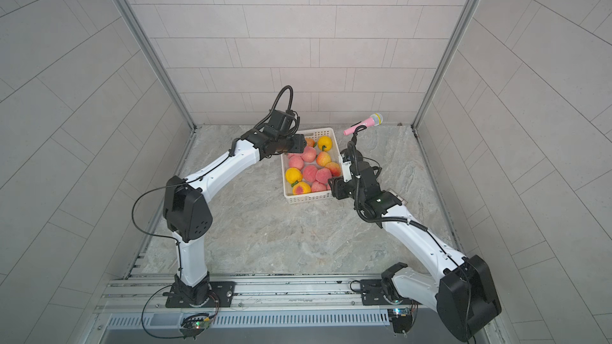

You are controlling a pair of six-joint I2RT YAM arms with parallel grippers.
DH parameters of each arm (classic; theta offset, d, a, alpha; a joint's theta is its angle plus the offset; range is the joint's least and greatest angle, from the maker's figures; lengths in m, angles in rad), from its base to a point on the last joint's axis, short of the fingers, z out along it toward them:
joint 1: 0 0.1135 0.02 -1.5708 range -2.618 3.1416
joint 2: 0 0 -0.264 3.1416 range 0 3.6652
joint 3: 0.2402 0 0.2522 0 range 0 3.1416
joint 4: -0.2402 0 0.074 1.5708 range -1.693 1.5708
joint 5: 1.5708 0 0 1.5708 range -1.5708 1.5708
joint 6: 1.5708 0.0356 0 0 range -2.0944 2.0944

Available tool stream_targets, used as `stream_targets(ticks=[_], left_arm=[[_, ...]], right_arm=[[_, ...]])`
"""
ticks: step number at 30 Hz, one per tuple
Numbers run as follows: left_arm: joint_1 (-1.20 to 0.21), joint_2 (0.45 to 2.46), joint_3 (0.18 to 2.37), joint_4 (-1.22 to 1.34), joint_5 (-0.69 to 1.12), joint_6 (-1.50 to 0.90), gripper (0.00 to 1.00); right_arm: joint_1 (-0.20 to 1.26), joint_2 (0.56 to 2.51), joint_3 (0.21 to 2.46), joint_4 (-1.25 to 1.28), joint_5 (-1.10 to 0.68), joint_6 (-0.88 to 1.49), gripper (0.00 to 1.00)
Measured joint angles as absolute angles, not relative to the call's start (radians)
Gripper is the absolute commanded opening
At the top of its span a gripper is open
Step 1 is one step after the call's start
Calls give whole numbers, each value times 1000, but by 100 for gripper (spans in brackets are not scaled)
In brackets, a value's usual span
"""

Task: Put the peaches into the basket
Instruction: Place the peach in the basket.

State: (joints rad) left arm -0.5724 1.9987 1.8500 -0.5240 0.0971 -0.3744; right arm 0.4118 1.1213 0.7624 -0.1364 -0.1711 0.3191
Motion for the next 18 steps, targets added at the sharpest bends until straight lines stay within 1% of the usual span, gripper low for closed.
stream_targets(ticks=[7,18], left_arm=[[-600,2133,1868,-473,142,-312,58],[-640,2171,1882,-370,148,-276,58]], right_arm=[[412,1116,762,-147,-154,319,63],[412,1116,762,-162,-152,319,63]])
